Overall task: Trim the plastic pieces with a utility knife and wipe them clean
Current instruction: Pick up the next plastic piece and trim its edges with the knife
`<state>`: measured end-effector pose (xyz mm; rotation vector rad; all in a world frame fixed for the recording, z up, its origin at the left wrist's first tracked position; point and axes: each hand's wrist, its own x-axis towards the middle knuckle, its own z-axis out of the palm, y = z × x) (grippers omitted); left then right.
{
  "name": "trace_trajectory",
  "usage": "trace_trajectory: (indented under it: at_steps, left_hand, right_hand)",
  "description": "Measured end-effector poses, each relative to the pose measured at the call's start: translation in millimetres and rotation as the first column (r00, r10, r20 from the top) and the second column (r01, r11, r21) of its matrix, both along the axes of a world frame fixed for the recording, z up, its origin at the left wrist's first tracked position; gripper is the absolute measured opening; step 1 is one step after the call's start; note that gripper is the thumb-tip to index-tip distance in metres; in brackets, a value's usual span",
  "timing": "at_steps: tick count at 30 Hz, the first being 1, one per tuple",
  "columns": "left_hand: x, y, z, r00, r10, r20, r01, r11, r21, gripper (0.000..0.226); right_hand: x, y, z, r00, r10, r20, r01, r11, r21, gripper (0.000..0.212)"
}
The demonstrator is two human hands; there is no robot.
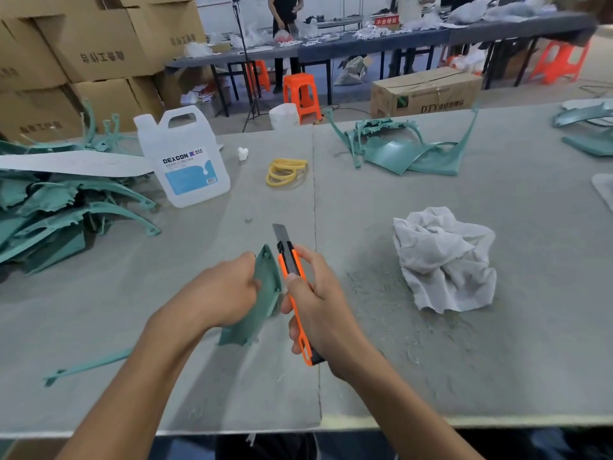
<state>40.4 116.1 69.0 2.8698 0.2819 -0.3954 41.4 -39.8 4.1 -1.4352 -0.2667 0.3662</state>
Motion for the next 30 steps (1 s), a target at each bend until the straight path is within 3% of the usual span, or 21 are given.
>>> trace_trajectory:
  at_steps: [7, 11, 18, 22, 25, 30]
  left_hand:
    - [0.5, 3.1, -3.0, 1.0, 0.016, 0.027, -0.016, 1.0, -0.01, 0.008]
    - [-2.6, 9.3, -6.7, 0.998, 0.035, 0.049, -0.033, 0.999, -0.043, 0.011]
    - [-5.5, 15.8, -10.5, 0.996, 0.066, 0.059, -0.06, 0.992, -0.11, 0.024]
    - [-6.5, 17.2, -11.8, 0.996, 0.061, 0.062, -0.054, 0.992, -0.116, 0.022]
    - [-7.6, 19.5, -11.6, 0.995, 0.071, 0.073, -0.06, 0.988, -0.142, 0.018]
    - [-5.7, 19.7, -10.7, 0.996, 0.059, 0.071, -0.049, 0.989, -0.14, 0.011]
  right_hand:
    - [0.1, 9.9, -2.8, 1.0, 0.026, -0.014, -0.027, 0.998, -0.065, 0.039]
    - [3.8, 10.0, -16.9, 0.993, 0.055, -0.102, -0.064, 0.994, -0.089, 0.037]
    - [15.1, -8.9, -40.0, 0.961, 0.106, -0.257, -0.192, 0.921, -0.338, 0.025]
    - [16.1, -5.6, -37.0, 0.973, 0.092, -0.21, -0.168, 0.909, -0.382, 0.024]
    - [8.8, -4.2, -30.7, 0.987, 0.041, -0.153, -0.085, 0.951, -0.296, 0.026]
    - [-8.6, 7.6, -3.6, 0.994, -0.025, 0.109, 0.046, 0.979, -0.2, 0.04]
